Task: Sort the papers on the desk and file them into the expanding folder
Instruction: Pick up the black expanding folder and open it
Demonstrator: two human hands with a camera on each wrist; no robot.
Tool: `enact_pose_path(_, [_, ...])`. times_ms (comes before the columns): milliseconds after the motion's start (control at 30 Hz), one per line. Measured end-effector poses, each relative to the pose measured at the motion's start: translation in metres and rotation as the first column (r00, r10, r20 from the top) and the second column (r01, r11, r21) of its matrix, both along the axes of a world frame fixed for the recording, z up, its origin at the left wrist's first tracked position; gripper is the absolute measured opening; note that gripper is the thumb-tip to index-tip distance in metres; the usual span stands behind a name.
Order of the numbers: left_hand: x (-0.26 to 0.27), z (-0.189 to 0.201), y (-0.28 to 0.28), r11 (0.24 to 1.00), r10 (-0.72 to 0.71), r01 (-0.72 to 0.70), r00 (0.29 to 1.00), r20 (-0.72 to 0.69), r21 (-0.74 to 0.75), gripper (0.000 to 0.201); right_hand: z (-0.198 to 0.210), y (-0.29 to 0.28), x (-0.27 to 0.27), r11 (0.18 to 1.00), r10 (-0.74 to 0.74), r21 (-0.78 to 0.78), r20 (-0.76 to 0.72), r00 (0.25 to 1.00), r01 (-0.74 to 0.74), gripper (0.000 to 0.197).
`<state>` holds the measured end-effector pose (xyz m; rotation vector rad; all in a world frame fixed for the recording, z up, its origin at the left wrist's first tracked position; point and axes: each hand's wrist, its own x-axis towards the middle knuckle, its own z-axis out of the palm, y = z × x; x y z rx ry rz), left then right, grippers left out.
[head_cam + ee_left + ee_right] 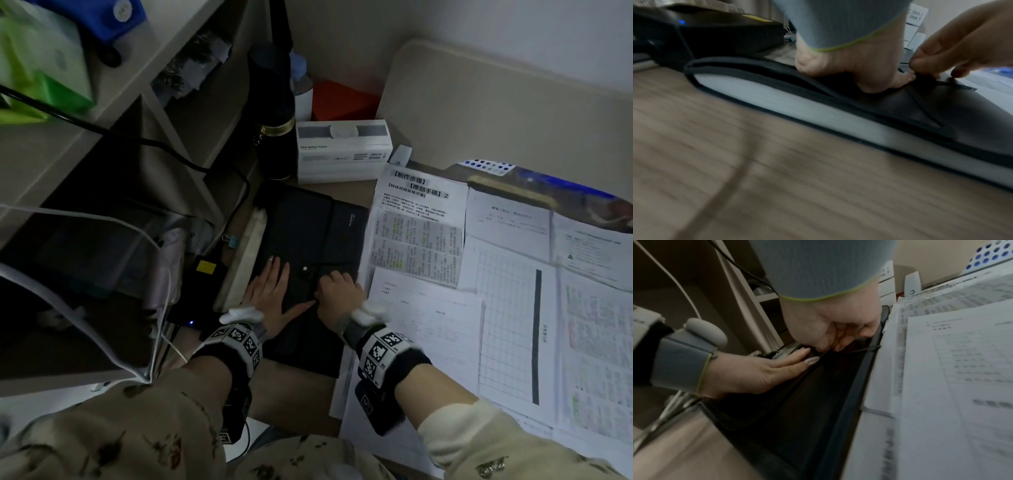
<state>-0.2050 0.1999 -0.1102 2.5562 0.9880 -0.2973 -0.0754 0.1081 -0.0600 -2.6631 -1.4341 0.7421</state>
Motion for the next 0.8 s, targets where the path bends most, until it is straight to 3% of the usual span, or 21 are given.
enact_pose_path(133, [-0.001, -0.001, 0.001, 1.0, -0.008, 0.008, 1.0, 0.019, 0.006, 0.128, 0.008, 0.008, -0.001, 0.987, -0.152, 0.02, -0.192, 0.969, 0.159, 0.026])
enact_pose_path(200, [-0.001, 0.002, 0.001, 0.999, -0.03, 0.03, 1.0, 0.004, -0.013, 0.132, 0.007, 0.012, -0.003, 0.981, -0.185, 0.019, -0.214, 0.959, 0.193, 0.028])
enact_pose_path(367, [-0.007, 0.002, 0.002, 0.998, -0.059, 0.059, 0.998, 0.001, -0.02, 0.124, 0.003, 0.016, -0.007, 0.997, -0.023, -0.077, -0.142, 0.99, 0.012, 0.031])
enact_pose_path(500, [-0.006, -0.004, 0.001, 0.998, -0.054, 0.054, 0.996, 0.067, 0.011, 0.118, 0.002, 0.017, -0.008, 0.997, -0.03, -0.073, -0.158, 0.987, 0.019, 0.034])
enact_pose_path(600, [-0.006, -0.003, 0.002, 0.997, -0.07, 0.07, 0.997, 0.019, -0.021, 0.122, 0.005, 0.018, -0.012, 0.996, -0.09, -0.015, -0.201, 0.975, 0.089, 0.028])
enact_pose_path(733, [-0.005, 0.004, -0.003, 0.999, -0.047, 0.048, 0.994, 0.097, -0.001, 0.122, 0.009, 0.025, -0.005, 0.95, -0.288, -0.002, -0.385, 0.877, 0.312, 0.029])
enact_pose_path(800, [-0.003, 0.005, -0.006, 1.0, -0.023, 0.024, 0.988, 0.153, -0.001, 0.118, 0.01, 0.032, -0.001, 0.946, -0.296, -0.011, -0.441, 0.847, 0.325, 0.033])
